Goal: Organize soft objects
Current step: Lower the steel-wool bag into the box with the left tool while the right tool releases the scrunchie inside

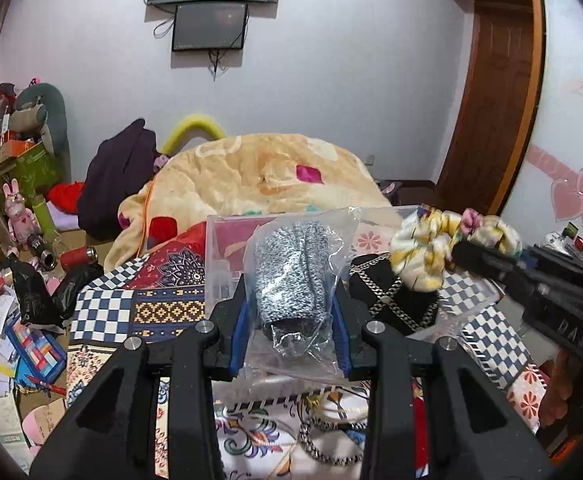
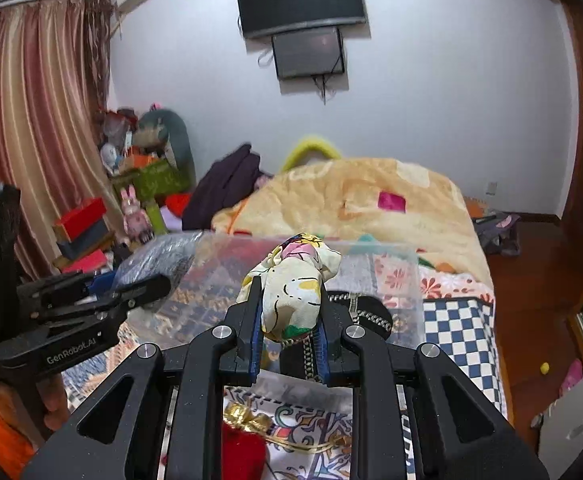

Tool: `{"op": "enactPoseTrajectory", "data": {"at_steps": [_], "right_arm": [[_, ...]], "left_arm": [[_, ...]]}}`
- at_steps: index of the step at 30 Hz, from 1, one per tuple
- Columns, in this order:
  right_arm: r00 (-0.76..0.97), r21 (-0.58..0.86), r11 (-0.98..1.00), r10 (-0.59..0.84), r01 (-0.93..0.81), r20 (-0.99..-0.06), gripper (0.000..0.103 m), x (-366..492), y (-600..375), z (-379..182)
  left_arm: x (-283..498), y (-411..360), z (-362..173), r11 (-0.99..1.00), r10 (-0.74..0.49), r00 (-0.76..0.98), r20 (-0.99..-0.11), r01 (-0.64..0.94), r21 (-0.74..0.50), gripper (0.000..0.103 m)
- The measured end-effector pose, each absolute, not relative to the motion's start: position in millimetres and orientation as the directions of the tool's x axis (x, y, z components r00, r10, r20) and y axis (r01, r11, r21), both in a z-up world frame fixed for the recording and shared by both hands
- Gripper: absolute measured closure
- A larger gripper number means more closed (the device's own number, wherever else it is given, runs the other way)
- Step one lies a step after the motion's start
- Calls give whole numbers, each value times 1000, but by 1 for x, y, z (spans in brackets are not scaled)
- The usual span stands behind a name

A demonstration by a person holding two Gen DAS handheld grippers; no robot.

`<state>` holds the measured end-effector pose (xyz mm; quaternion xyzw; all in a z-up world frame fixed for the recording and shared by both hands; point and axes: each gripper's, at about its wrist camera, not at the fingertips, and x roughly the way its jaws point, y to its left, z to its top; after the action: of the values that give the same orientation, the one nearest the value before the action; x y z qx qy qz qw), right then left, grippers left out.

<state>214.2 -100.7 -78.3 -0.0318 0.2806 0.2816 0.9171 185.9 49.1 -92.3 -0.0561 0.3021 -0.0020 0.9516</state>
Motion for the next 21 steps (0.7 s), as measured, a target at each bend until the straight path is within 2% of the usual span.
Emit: {"op": "enactPoseTrajectory", "data": {"at_steps": [12,15,17,21], "right_arm": [[602,120,835,479,-538,-639,82,232,-92,-107],[589,126,834,477,-536,-652,75,231,-94,-109],[594,119,840,468,-530,-654,68,230,-95,-110],[603,103,845,454,-524,-656,60,227,-99,-108]], "left_arm": [[213,45,-119,993,-31,766,-642,-49,-107,67],[210,45,-120,993,-36,764,-645,-47,-111,59],[206,44,-118,993,-31,770,-638,-49,-107,51],[198,44,-111,994,-30,781,-623,-41,-100,43]]}}
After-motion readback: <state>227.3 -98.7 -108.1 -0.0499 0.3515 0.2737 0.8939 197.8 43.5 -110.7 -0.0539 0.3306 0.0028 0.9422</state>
